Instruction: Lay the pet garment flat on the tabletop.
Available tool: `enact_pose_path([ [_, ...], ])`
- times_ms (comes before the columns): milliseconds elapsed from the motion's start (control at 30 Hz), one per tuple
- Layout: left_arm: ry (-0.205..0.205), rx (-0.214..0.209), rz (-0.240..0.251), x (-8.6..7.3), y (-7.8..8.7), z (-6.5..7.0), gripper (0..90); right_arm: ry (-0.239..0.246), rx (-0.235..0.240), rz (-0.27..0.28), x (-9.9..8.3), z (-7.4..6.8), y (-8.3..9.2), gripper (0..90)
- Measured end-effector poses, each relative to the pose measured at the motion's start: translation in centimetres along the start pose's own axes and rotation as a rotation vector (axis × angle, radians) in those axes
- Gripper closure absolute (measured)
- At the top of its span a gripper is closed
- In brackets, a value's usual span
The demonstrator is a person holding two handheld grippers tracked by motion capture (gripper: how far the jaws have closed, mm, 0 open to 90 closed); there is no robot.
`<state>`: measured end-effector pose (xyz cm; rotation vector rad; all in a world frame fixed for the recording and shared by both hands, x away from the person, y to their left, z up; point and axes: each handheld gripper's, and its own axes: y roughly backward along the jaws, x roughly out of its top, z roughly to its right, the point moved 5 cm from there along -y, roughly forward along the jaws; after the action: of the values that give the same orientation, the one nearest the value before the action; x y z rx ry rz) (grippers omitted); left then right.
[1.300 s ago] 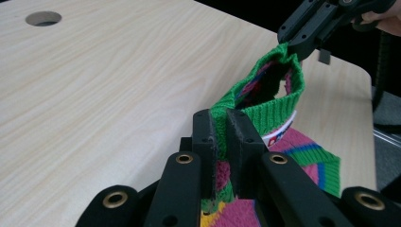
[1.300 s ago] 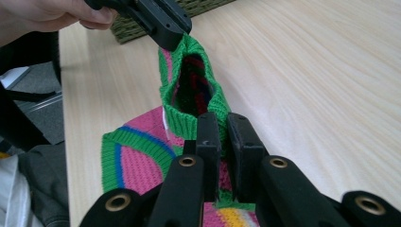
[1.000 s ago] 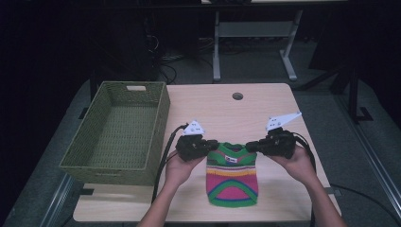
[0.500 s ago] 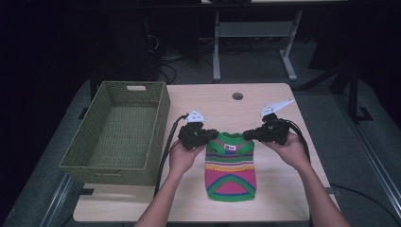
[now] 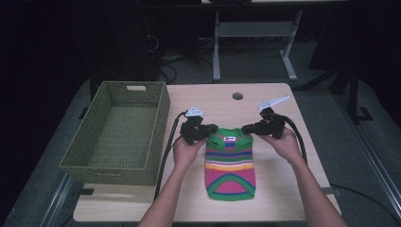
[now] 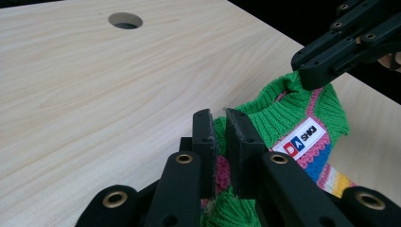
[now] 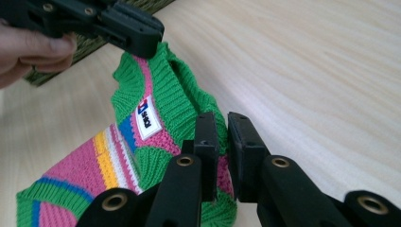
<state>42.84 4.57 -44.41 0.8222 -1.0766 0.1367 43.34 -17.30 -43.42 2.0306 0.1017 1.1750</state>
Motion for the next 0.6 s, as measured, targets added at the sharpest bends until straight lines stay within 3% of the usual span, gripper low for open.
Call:
enact_pose_path([
  [133, 0.028, 0.021, 0.012, 0.1, -0.5, -0.7, 79.0, -0.023, -0.019, 0.019, 0.4, 0.6, -0.4, 76.8],
  [200, 0.035, 0.052, 0.024, 0.2, -0.6, -1.1, 70.4, -0.042, -0.046, 0.034, 0.6, 1.2, -0.5, 73.4],
  [300, 0.052, 0.061, 0.03, 0.2, -0.7, -1.4, 64.1, -0.074, -0.054, 0.047, 0.7, 1.9, -0.5, 68.5],
  [600, 0.037, 0.035, -0.028, -0.5, -0.8, -0.8, 51.0, -0.074, -0.05, 0.01, -0.4, 2.0, -0.4, 62.9],
])
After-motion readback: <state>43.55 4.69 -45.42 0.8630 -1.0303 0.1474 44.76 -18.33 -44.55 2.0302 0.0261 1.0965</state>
